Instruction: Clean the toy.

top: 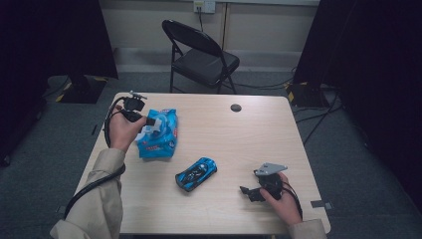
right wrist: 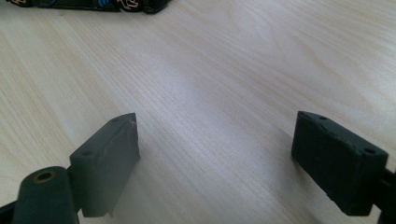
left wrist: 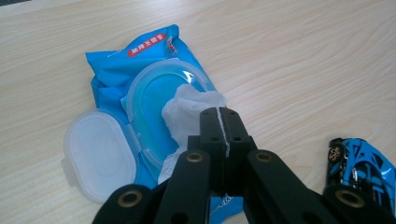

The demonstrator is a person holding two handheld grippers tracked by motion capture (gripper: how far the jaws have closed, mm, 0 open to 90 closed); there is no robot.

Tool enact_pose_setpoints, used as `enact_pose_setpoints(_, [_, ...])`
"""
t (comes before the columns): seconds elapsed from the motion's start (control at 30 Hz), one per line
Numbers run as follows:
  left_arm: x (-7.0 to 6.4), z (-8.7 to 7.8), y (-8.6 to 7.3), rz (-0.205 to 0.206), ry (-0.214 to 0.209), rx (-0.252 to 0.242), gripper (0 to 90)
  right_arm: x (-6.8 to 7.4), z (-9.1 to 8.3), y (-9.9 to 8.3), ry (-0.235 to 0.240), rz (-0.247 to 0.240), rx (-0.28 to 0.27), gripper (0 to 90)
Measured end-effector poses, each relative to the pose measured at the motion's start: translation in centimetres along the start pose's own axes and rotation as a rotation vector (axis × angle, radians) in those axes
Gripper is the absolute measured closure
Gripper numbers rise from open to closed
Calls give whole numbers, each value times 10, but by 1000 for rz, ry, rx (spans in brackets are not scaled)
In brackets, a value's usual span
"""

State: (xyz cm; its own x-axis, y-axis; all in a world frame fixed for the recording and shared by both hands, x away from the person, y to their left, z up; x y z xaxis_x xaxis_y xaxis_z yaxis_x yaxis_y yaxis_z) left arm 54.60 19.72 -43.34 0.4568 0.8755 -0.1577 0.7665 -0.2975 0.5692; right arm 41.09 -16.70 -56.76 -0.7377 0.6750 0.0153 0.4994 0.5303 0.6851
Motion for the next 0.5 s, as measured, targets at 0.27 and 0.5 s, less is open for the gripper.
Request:
enact_pose_setpoints(0.27, [-2,-9,4,-3,-10,-8,899,0,0,0,-1,-2,-1,143])
enact_pose_setpoints(0.5, [-11,-21,12,6,-38,-38,899,0,0,0,-1,-2,-1,143])
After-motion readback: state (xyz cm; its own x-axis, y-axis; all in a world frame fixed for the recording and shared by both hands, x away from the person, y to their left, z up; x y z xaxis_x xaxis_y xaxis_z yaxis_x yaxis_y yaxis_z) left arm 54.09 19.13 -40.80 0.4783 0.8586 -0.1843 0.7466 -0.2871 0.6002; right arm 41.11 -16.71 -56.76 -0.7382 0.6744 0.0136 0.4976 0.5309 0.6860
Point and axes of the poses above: each handheld gripper's, and its own axes: z roughly forward along the jaws, y roughly out of its top, x roughly to its left, the point moved 9 cm from there along z, roughly forward along the jaws, and after that the axes turned 4 degrees about x, right-handed, at the moved point
